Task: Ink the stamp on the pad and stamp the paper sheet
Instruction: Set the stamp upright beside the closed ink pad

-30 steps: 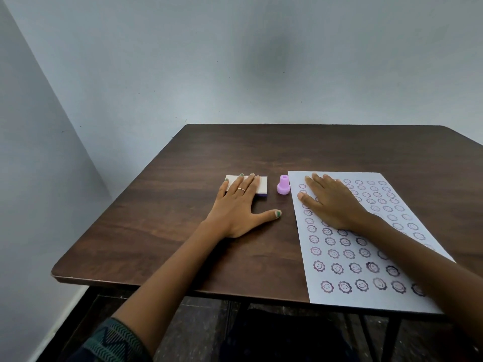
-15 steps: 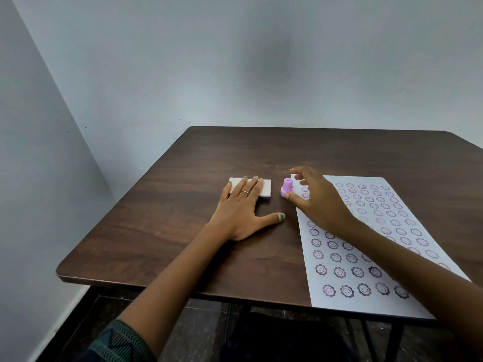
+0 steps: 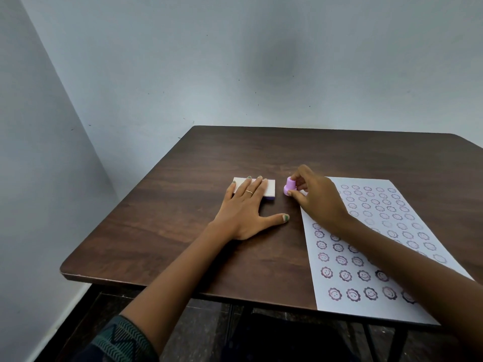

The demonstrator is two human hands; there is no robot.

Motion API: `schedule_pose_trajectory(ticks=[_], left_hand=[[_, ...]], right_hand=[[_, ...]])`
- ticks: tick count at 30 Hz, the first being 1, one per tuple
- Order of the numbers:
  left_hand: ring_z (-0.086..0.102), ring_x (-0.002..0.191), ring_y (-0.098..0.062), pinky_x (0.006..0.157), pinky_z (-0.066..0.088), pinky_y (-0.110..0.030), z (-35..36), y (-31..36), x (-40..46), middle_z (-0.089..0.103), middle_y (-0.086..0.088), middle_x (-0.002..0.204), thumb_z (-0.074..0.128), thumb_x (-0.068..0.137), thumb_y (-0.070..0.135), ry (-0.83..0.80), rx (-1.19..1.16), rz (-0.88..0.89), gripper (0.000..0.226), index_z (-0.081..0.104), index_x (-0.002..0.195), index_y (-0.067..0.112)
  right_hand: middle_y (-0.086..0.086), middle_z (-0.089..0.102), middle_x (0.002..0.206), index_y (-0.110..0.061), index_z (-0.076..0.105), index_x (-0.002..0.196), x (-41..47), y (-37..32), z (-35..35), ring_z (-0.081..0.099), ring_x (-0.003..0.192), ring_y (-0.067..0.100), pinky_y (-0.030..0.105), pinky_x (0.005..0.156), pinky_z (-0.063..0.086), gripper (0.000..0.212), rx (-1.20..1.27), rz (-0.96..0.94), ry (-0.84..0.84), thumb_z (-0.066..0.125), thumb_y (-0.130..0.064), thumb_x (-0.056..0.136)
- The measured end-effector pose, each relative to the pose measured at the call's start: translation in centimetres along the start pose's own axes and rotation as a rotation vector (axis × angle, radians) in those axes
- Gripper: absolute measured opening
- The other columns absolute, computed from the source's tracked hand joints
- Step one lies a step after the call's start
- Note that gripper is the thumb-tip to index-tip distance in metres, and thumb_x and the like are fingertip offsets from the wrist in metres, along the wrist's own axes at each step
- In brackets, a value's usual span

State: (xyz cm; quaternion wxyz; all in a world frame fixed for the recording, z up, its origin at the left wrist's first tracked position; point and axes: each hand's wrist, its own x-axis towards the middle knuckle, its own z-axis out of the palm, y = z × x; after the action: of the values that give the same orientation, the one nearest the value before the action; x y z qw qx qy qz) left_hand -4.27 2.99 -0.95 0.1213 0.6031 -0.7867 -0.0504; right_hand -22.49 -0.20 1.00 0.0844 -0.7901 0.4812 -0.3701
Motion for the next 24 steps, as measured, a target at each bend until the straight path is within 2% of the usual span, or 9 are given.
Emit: schedule_pose_trajectory(ticks=[5, 7, 12, 24], left_hand=[[-0.005, 0.146, -0.012, 0.118, -0.008, -0.041, -0.5, -0.8, 1.1, 0.002, 0.004, 0.161, 0.032, 0.078, 0.078, -0.015, 0.0, -0.02, 0.096, 0.004, 0.151, 0.022], [-0.005, 0.146, -0.012, 0.118, -0.008, -0.041, -0.7, -1.2, 1.5, 0.002, 0.004, 0.161, 0.033, 0.078, 0.078, -0.018, -0.006, -0.032, 0.096, 0.005, 0.15, 0.022], [-0.004, 0.146, -0.011, 0.117, -0.008, -0.039, -0.7, -1.8, 2.2, 0.004, 0.004, 0.161, 0.035, 0.077, 0.078, 0.003, -0.017, -0.037, 0.096, 0.007, 0.15, 0.022], [-0.003, 0.147, -0.013, 0.117, -0.007, -0.039, -0.4, -2.0, 2.3, 0.005, 0.003, 0.161, 0.033, 0.077, 0.078, 0.019, -0.005, -0.023, 0.096, 0.007, 0.15, 0.022]], right_hand=[[0.007, 0.07, 0.093, -0.022, 0.046, 0.083, 1.3, -0.1, 0.6, 0.063, 0.08, 0.024, 0.037, 0.071, 0.052, 0.022, -0.047, -0.001, 0.001, 0.067, -0.016, 0.079], [0.007, 0.07, 0.094, -0.023, 0.044, 0.081, 1.9, -0.2, 0.9, 0.064, 0.081, 0.025, 0.04, 0.073, 0.052, 0.024, -0.039, 0.006, -0.005, 0.066, -0.016, 0.079], [0.008, 0.069, 0.094, -0.016, 0.05, 0.085, 2.9, -0.1, 1.7, 0.063, 0.081, 0.025, 0.04, 0.073, 0.051, 0.016, -0.039, 0.001, -0.003, 0.065, -0.016, 0.08], [0.009, 0.069, 0.097, -0.013, 0.052, 0.093, 3.2, 0.3, 2.2, 0.063, 0.083, 0.023, 0.037, 0.074, 0.053, 0.019, -0.037, -0.017, 0.003, 0.066, -0.017, 0.081]])
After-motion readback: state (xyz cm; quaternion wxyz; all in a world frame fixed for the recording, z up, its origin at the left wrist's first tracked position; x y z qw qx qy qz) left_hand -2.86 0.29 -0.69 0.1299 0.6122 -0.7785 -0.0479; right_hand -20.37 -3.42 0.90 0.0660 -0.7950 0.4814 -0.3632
